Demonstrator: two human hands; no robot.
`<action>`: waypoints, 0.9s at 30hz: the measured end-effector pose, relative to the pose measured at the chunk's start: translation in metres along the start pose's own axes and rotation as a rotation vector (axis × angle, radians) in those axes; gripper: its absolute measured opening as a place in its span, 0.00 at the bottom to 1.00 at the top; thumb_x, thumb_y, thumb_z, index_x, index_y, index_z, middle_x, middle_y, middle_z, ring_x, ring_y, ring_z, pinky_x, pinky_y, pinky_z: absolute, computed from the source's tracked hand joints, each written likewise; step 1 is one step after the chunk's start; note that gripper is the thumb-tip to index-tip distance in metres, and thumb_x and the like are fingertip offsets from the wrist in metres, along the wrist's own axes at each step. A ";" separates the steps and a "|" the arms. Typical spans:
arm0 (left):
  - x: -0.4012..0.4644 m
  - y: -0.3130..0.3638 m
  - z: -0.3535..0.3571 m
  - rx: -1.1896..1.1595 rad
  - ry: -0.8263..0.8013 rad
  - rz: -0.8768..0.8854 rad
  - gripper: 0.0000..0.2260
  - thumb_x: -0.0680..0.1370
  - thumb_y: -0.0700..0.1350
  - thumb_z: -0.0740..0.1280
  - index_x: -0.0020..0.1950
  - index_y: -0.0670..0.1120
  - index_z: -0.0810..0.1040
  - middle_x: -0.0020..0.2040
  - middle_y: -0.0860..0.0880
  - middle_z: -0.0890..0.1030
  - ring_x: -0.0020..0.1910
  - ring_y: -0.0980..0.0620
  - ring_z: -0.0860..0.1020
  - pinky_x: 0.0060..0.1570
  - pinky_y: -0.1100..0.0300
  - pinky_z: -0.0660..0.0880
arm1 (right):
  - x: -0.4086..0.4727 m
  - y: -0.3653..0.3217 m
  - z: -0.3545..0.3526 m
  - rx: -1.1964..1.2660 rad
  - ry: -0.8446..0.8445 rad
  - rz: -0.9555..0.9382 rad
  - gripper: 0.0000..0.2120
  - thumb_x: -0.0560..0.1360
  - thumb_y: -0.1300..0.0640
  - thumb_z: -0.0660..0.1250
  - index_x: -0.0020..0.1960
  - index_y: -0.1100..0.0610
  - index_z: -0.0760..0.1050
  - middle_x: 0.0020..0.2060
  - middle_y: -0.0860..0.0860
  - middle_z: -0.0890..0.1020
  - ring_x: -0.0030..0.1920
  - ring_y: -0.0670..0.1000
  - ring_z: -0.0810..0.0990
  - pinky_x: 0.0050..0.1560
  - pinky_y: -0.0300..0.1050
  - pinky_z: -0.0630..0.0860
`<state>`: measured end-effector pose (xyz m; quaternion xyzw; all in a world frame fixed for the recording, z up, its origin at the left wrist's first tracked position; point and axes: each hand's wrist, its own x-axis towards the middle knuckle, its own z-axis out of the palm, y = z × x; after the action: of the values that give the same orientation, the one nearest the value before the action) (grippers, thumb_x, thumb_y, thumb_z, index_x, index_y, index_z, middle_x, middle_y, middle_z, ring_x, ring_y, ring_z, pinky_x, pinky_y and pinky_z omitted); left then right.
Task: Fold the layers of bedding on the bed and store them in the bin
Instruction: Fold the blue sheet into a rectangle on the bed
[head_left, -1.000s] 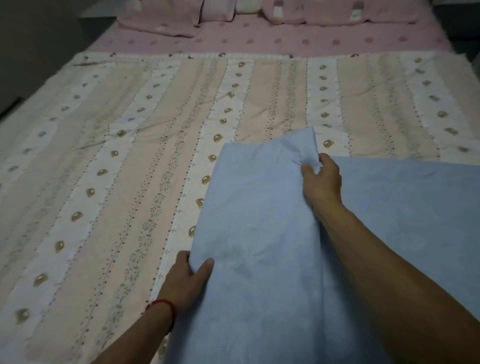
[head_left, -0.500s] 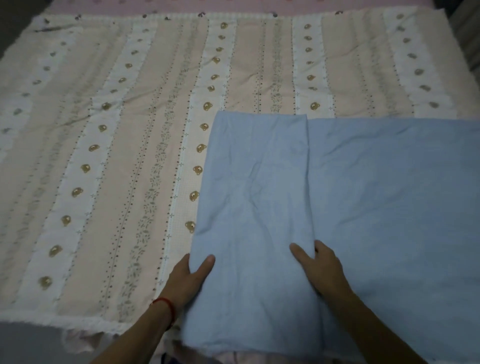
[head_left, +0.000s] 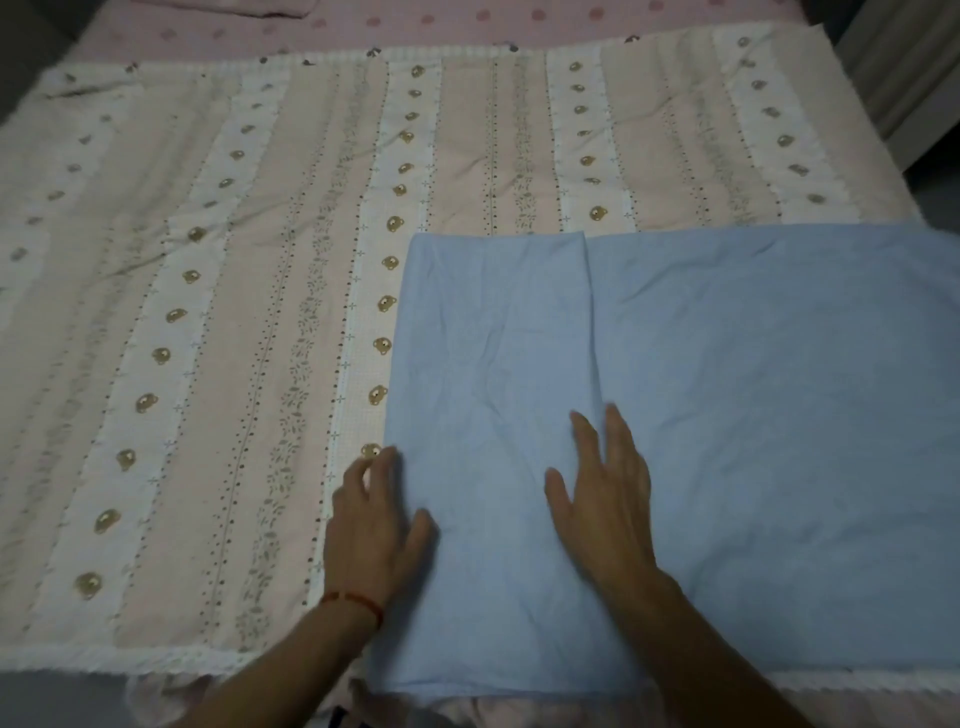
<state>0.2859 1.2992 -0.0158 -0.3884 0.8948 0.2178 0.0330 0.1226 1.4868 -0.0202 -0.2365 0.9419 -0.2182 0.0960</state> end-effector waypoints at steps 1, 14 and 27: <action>0.024 0.004 0.000 0.091 0.011 0.118 0.33 0.76 0.61 0.60 0.79 0.49 0.60 0.78 0.40 0.61 0.74 0.39 0.64 0.70 0.44 0.67 | 0.022 -0.001 0.003 -0.040 -0.054 -0.085 0.33 0.81 0.45 0.60 0.83 0.48 0.53 0.83 0.55 0.48 0.82 0.57 0.48 0.79 0.62 0.51; 0.324 0.081 -0.002 0.389 -0.225 0.178 0.34 0.82 0.67 0.48 0.81 0.57 0.36 0.81 0.47 0.34 0.80 0.41 0.35 0.78 0.40 0.43 | 0.265 0.027 0.036 -0.326 -0.263 -0.100 0.40 0.79 0.28 0.40 0.83 0.46 0.35 0.81 0.53 0.32 0.80 0.58 0.31 0.78 0.64 0.35; 0.316 0.074 0.026 0.368 -0.085 0.173 0.35 0.80 0.69 0.47 0.82 0.57 0.37 0.81 0.43 0.33 0.79 0.37 0.32 0.76 0.35 0.37 | 0.271 0.042 0.064 -0.338 -0.150 -0.108 0.41 0.76 0.27 0.39 0.83 0.46 0.38 0.83 0.53 0.40 0.82 0.58 0.40 0.78 0.67 0.38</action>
<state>0.0108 1.1394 -0.0841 -0.2879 0.9473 0.0687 0.1222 -0.1119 1.3645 -0.1167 -0.3149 0.9414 -0.0434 0.1128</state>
